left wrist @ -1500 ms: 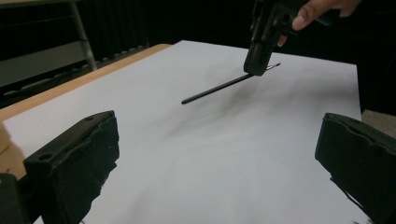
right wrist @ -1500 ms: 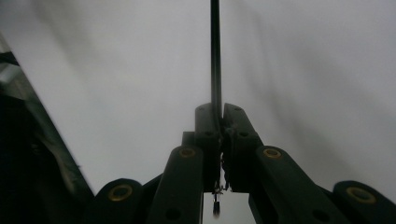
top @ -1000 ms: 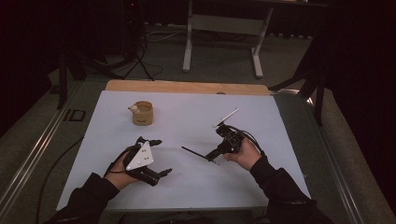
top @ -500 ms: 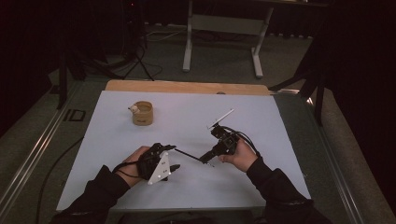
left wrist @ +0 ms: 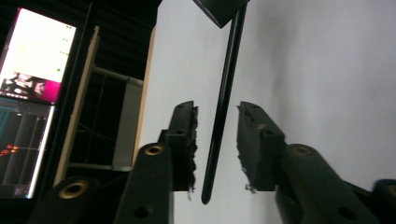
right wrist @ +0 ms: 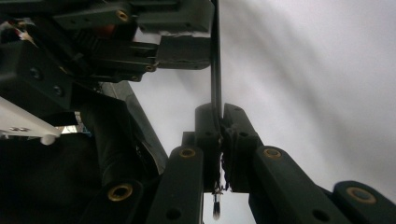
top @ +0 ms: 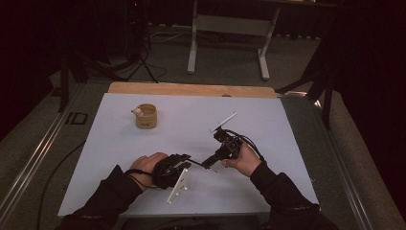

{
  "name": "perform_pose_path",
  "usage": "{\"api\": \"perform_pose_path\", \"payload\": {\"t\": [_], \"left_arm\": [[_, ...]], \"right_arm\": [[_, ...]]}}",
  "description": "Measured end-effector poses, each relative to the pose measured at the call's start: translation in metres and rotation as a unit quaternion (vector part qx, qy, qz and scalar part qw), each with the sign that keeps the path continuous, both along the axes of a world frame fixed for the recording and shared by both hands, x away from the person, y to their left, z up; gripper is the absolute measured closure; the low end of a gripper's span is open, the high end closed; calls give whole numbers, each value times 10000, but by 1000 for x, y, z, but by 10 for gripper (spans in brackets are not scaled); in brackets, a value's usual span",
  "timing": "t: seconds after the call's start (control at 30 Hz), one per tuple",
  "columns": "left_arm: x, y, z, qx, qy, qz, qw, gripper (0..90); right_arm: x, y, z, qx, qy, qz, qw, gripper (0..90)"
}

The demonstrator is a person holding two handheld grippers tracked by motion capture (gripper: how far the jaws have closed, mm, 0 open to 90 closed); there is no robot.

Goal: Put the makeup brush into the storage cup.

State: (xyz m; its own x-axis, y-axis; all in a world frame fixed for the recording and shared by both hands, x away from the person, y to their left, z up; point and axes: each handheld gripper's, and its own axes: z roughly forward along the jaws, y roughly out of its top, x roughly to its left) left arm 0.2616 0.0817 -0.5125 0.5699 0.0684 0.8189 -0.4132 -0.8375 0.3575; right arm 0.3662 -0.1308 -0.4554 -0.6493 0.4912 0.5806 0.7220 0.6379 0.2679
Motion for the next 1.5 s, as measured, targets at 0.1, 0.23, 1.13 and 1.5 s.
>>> {"api": "perform_pose_path", "payload": {"t": [0.1,0.23,1.13,1.5], "left_arm": [[2,-1,-1,101,43,2,9999,755],[2,-2,-4,251,45,-5,9997,831],[22,18,14,-760,1442,565,9850,872],[31,36,23,-1325,1950,938,9673,873]], "right_arm": [[1,1,0,37,2,-11,10000,856],[2,1,-1,7,5,-11,10000,856],[-7,-18,58,599,-1994,-302,9776,286],[-34,-40,83,954,-3413,-713,9324,109]]}}
